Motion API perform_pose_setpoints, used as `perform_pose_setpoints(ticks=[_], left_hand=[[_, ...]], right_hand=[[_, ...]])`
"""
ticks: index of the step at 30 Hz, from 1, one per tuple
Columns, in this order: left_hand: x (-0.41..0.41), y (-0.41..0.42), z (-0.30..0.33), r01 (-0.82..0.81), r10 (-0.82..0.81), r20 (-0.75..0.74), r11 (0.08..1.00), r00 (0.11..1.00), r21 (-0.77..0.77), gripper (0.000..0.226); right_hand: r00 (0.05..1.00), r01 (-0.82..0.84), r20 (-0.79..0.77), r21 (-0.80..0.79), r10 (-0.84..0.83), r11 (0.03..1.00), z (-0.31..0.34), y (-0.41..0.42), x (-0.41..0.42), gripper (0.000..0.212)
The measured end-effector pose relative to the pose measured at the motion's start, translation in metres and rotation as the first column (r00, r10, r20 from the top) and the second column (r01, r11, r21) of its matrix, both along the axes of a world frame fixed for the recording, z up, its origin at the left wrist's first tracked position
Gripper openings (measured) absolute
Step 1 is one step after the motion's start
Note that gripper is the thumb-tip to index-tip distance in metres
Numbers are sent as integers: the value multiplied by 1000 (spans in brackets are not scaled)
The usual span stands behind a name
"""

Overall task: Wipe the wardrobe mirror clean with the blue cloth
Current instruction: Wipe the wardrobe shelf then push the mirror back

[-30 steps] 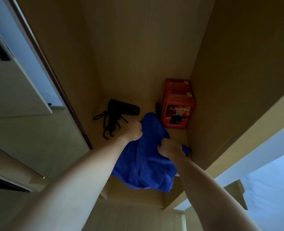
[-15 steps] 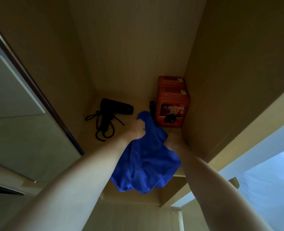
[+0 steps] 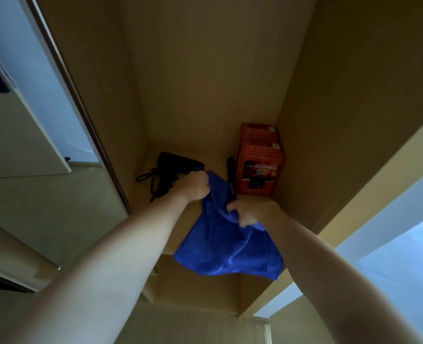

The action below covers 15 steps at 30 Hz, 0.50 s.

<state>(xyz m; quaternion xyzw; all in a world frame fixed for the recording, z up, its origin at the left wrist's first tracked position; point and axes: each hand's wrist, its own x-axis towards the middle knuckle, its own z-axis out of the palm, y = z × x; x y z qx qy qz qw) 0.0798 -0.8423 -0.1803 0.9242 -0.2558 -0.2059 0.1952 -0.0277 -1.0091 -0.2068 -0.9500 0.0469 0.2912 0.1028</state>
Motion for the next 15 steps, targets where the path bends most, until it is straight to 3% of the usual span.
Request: perform_pose_setpoints(ticks=[2,4,10,11,13,14,15], left_hand=[[-1,4,-1,-6,6,-10,1000,1000,4,24],[-3,7,1,8,-8,-11,1000,1000,5,24],[-2,20,-1,25,-25,2,1000,1000,-7,23],[-1,22,0,18,-18,6,1000,1000,-2,22],[0,23,1,7,-7,6,1000,1000,-6,20],[0,24,1,3,-3,9,1000,1000,-9,20],[0,23,2,1,-1,14,1000,1000,-10,19]], right_hand=[[984,-17,-178,-26,12,1000,-13,11,-6,51],[988,28,-154,-14,-29,1000,-22,14,-10,40],[964,158,217,-2,-154,987,3,4,-4,28],[919,203,342,13,-196,979,14,5,-2,28],[735,266,633,61,-243,962,31,5,-7,21],[668,240,706,96,-236,966,34,5,-12,18],[683,173,698,130,-214,976,36,7,-18,16]])
